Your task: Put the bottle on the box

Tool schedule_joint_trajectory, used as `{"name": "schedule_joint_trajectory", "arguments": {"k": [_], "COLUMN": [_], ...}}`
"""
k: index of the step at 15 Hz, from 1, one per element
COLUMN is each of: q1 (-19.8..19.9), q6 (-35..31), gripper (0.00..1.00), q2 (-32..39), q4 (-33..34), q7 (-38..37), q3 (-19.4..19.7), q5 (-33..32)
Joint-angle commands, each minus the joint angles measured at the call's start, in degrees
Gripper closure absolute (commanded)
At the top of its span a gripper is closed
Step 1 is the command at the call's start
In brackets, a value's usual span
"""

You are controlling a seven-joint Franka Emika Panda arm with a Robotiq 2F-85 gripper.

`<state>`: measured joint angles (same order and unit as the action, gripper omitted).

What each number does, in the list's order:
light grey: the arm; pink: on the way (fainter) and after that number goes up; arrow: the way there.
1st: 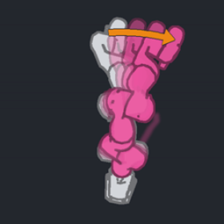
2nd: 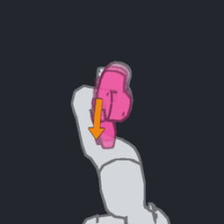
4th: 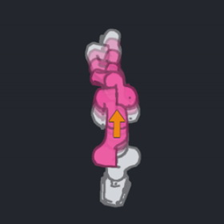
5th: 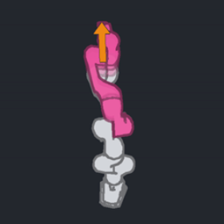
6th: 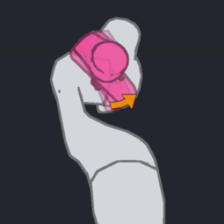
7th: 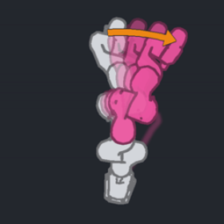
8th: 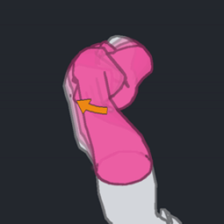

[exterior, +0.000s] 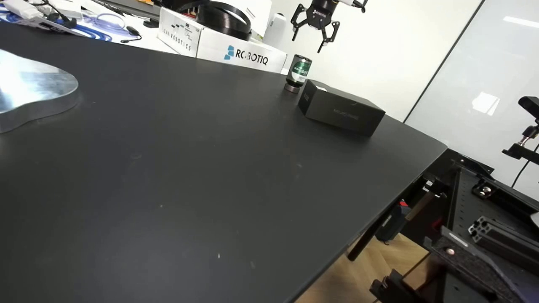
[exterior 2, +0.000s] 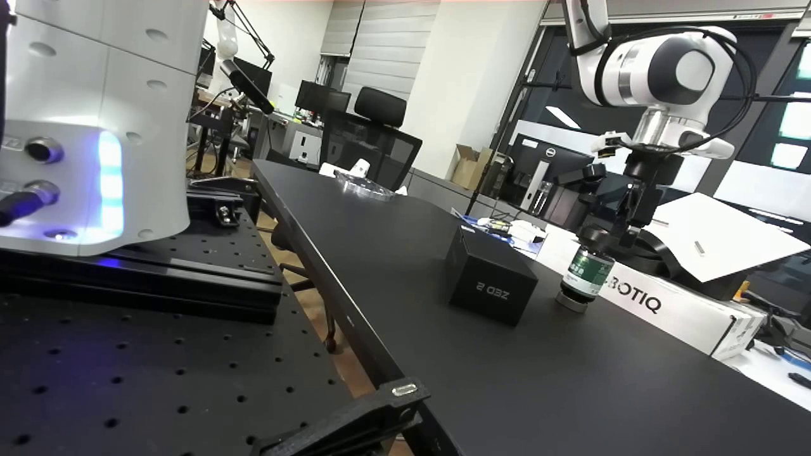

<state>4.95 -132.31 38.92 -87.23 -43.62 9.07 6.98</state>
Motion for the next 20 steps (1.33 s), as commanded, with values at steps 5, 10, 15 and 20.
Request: {"name": "schedule_joint_trajectory", "arguments": {"k": [5, 10, 15, 20], "q1": [0.1, 0.0, -0.2, -0.3], "q6": [-0.3, -0.6, -0.4, 0.2], "gripper": [0.00, 0.00, 0.00, 0.25], "q2": [3.0, 3.8, 4.8, 5.5], "q4": [1.3, 1.3, 1.6, 1.8], "q7": [0.2, 0.1, 0.1, 0.1], "q3": [-0.3, -0.3, -0.4, -0.6], "q5": [2.0, 2.1, 2.2, 2.4]}}
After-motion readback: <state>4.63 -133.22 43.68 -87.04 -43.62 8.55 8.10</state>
